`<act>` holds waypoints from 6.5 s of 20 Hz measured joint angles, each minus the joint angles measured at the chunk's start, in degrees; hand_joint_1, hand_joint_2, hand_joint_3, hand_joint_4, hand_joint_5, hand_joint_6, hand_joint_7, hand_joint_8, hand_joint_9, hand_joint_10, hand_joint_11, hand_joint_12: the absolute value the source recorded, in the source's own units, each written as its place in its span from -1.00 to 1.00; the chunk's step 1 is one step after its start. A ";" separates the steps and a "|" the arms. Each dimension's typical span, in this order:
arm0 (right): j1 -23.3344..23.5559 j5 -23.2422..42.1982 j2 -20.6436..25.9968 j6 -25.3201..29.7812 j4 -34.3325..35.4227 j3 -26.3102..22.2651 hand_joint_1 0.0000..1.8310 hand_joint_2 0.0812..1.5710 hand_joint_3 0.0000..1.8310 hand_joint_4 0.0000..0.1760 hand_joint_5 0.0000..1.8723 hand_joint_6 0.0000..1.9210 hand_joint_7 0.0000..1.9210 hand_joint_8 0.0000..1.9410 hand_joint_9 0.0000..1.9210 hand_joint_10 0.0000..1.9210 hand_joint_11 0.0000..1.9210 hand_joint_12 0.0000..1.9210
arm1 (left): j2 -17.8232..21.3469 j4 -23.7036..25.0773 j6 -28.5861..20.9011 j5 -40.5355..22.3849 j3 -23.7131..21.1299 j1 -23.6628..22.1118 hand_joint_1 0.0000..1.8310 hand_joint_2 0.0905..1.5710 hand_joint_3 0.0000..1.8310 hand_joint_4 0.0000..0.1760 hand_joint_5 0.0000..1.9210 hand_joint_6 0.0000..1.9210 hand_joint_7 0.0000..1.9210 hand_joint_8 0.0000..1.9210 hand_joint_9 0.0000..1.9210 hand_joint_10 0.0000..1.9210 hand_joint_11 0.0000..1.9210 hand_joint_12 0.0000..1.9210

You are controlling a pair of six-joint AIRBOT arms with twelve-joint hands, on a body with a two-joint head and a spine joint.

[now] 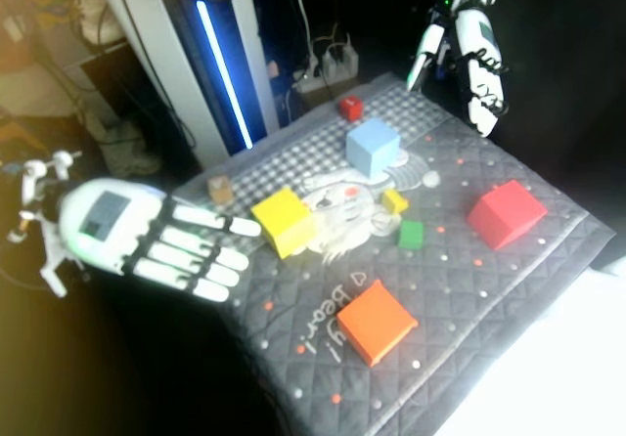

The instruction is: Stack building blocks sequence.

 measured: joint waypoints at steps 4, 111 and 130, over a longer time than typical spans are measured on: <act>0.74 -0.13 0.02 0.00 -0.07 0.28 -0.25 0.25 -1.00 0.44 -0.79 -0.99 -0.82 -0.99 -0.94 -1.00 -0.95 -0.88 | 0.00 11.85 -0.28 4.81 0.33 -9.84 -0.23 0.10 -1.00 0.96 -0.65 -1.00 -0.79 -1.00 -0.84 -1.00 -1.00 -0.34; 4.07 -0.24 -1.90 0.02 -0.81 2.21 -0.19 0.41 -1.00 -0.37 -0.69 -1.00 -0.75 -1.00 -0.79 -1.00 -0.80 -0.89 | -12.70 4.50 30.51 32.94 14.08 -41.97 -0.46 0.13 -1.00 1.00 -0.97 -0.99 -1.00 -1.00 -1.00 -1.00 -1.00 -0.95; 20.72 -9.81 -10.64 3.34 -19.23 6.45 -0.18 0.22 -1.00 -0.07 -0.82 -1.00 -0.85 -1.00 -0.89 -0.99 -0.85 -1.00 | 2.58 -0.55 21.29 5.95 -4.68 -13.20 -0.22 0.04 -1.00 1.00 -0.89 -0.99 -1.00 -1.00 -1.00 -1.00 -1.00 -1.00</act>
